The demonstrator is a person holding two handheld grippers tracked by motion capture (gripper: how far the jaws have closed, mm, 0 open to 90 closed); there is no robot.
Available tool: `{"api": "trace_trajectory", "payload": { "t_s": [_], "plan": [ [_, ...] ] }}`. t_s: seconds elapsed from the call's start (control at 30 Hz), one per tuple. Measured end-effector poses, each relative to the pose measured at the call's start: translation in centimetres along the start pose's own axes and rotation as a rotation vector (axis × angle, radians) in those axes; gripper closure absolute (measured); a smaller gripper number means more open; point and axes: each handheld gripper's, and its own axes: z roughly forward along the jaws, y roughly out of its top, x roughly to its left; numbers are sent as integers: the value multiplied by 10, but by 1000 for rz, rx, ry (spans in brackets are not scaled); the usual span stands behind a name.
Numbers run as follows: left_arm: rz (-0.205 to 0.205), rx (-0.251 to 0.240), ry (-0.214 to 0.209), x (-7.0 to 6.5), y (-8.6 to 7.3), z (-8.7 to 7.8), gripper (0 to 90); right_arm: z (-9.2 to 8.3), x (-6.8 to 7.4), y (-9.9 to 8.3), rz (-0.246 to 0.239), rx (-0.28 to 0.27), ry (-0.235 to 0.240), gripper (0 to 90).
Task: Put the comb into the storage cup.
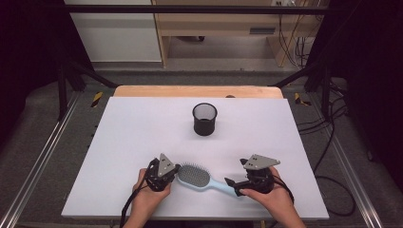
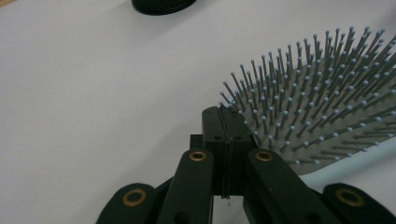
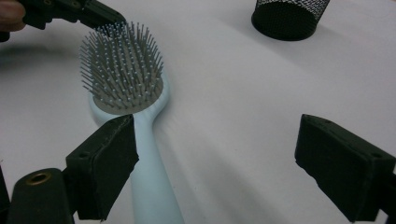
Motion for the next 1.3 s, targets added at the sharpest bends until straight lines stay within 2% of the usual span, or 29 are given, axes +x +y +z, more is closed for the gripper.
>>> {"api": "trace_trajectory", "payload": {
  "t_s": [0.13,0.17,0.3,0.43,0.63,0.73,0.83,0.87,0.9,0.93,1.03,1.07,1.1,1.13,1.23,1.3],
  "plan": [
    [5,-3,-9,-7,5,5,900,-1,2,-1,-1,31,22,152],
    [10,-1,-14,-9,6,6,900,-3,4,-1,6,43,51,175],
    [38,3,-23,-20,12,11,900,-3,7,-2,-16,79,65,190],
    [44,-5,-16,-22,13,13,900,-2,9,-2,-31,94,79,222],
    [18,-50,-6,-13,10,5,900,6,16,-3,-63,151,114,303],
    [2,-92,8,-4,9,-9,900,9,18,-3,-78,173,129,343],
    [-9,-95,28,9,4,-26,896,12,21,-3,-99,187,135,411],
    [-12,-96,35,12,2,-29,860,14,21,-3,-106,193,143,422],
    [-26,-107,51,15,-2,-34,735,16,23,-3,-115,213,143,435],
    [-34,-118,71,18,-6,-38,735,16,23,-3,-115,213,143,435],
    [-67,-185,115,27,-18,-45,453,20,24,-3,-130,235,145,468],
    [-97,-229,130,32,-24,-48,313,21,24,-3,-134,247,138,495],
    [-97,-229,130,32,-24,-48,268,21,24,-3,-134,247,138,495],
    [-106,-239,135,34,-25,-49,268,22,24,-3,-139,252,138,510],
    [-110,-262,152,39,-25,-53,196,24,25,-2,-153,284,142,537],
    [-133,-269,167,42,-27,-55,165,28,26,-2,-165,315,147,580]
  ]
}}
